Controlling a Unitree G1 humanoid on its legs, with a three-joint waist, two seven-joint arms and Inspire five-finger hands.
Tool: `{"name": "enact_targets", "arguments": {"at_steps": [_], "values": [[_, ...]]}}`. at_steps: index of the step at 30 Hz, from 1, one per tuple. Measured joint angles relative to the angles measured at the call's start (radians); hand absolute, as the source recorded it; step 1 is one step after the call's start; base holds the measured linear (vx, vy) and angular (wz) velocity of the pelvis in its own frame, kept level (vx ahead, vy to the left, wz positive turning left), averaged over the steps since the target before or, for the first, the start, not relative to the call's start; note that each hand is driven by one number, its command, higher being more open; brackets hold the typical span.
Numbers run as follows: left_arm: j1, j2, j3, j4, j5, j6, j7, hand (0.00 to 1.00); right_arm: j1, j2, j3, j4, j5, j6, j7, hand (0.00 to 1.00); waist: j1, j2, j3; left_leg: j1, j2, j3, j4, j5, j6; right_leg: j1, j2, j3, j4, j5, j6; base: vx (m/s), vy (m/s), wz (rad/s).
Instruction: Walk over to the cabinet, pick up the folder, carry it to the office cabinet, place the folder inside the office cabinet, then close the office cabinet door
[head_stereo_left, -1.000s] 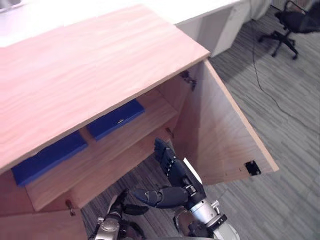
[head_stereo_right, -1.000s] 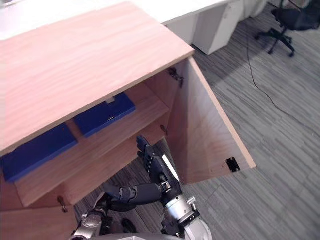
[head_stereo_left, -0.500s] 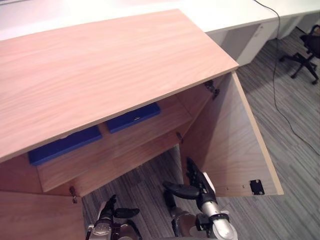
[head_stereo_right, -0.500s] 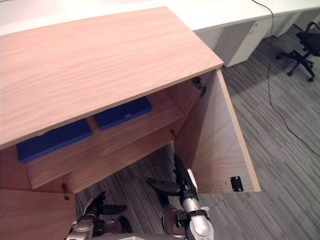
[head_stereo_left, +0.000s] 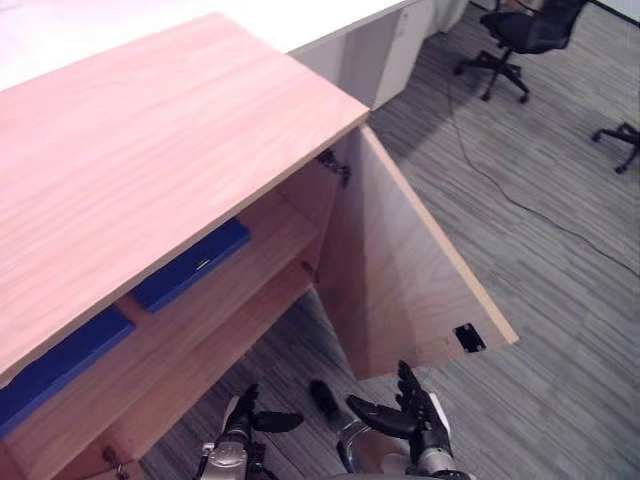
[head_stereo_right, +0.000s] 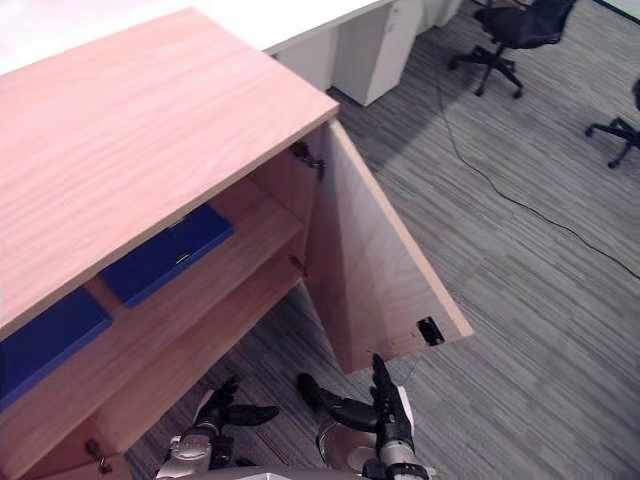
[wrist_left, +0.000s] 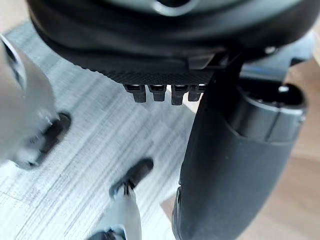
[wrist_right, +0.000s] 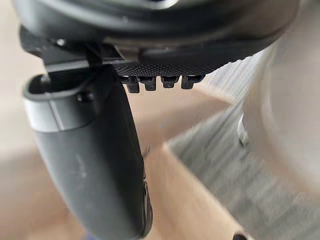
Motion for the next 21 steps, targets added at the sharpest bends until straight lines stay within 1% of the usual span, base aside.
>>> {"name": "enact_targets", "arguments": {"at_steps": [3,5,7,9,11,13,15,16,17,19,21], "values": [[0.006,-0.033,-0.002,0.0,-0.001,0.0,0.002,1.0,-0.002,0.002,-0.085,0.03,0.052,0.001,-0.058,1.0,0.003,0.017,-0.015,0.008,0.02,0.026,0.01,-0.002,-0.013,-0.003,0.021,0.016,-0.005,0.001,-0.001,0.05,-0.015,-0.25],[0.017,-0.051,-0.005,-0.008,-0.002,0.0,0.003,1.0,-0.008,-0.004,-0.154,0.029,0.087,0.001,-0.104,1.0,0.004,0.031,-0.025,0.01,0.026,0.034,0.01,0.001,-0.018,-0.002,0.025,0.011,-0.017,-0.01,-0.012,0.05,-0.013,-0.11],[0.025,-0.054,-0.026,-0.019,-0.002,0.0,0.007,1.0,-0.022,-0.01,-0.192,0.029,0.111,-0.001,-0.127,1.0,0.008,0.033,-0.025,0.014,0.03,0.032,0.008,0.004,-0.024,0.003,0.027,0.001,-0.018,-0.014,-0.012,0.04,-0.009,0.02],[0.035,-0.055,-0.036,-0.032,-0.001,-0.003,0.008,1.0,-0.038,-0.036,-0.198,0.029,0.118,-0.011,-0.126,1.0,0.014,0.034,-0.026,0.019,0.032,0.025,0.006,0.006,-0.027,0.01,0.027,-0.012,-0.019,-0.016,-0.015,0.03,-0.003,0.11],[0.035,-0.052,-0.04,-0.032,-0.001,-0.007,0.006,1.0,-0.068,-0.081,-0.182,0.029,0.117,-0.024,-0.101,1.0,0.027,0.034,-0.026,0.017,0.03,0.012,0.004,0.007,-0.029,0.013,0.023,-0.021,-0.018,-0.017,-0.015,0.02,0.014,0.15],[0.035,-0.041,-0.039,-0.031,0.001,-0.009,-0.003,1.0,-0.109,-0.119,-0.159,0.035,0.109,-0.029,-0.062,1.0,0.038,0.034,-0.026,0.013,0.022,-0.004,-0.007,0.014,-0.031,0.014,0.015,-0.029,-0.018,-0.012,-0.01,0.0,0.023,0.23],[0.035,-0.019,-0.04,-0.029,0.004,-0.011,-0.02,1.0,-0.171,-0.167,-0.126,0.087,0.098,-0.044,-0.014,1.0,0.038,0.033,-0.027,0.011,-0.005,-0.029,-0.042,0.034,-0.03,0.016,-0.005,-0.053,-0.019,-0.006,-0.008,0.01,0.021,0.45],[0.036,0.006,-0.039,-0.029,0.02,-0.016,-0.03,1.0,-0.226,-0.192,-0.133,0.165,0.101,-0.046,-0.009,1.0,0.039,0.033,-0.027,0.01,-0.028,-0.051,-0.074,0.051,-0.027,0.017,-0.022,-0.07,-0.021,-0.007,-0.006,0.01,0.026,0.4],[0.037,0.019,-0.04,-0.028,0.022,-0.017,-0.031,1.0,-0.243,-0.208,-0.134,0.194,0.099,-0.046,-0.007,1.0,0.038,0.033,-0.027,0.009,-0.036,-0.059,-0.084,0.058,-0.024,0.018,-0.028,-0.076,-0.024,-0.007,-0.006,0.01,0.024,0.41],[0.038,0.062,-0.036,-0.015,0.028,-0.017,-0.038,1.0,-0.278,-0.271,-0.13,0.266,0.073,-0.045,0.012,1.0,0.037,0.034,-0.026,0.008,-0.063,-0.08,-0.125,0.081,-0.019,0.017,-0.048,-0.094,-0.03,-0.006,-0.004,0.0,0.016,0.31],[0.035,0.091,-0.027,0.001,0.042,-0.018,-0.038,1.0,-0.282,-0.298,-0.13,0.277,0.05,-0.045,0.017,1.0,0.036,0.034,-0.026,0.008,-0.078,-0.095,-0.149,0.095,-0.016,0.018,-0.058,-0.105,-0.031,-0.007,-0.002,-0.01,-0.001,0.26]]}}
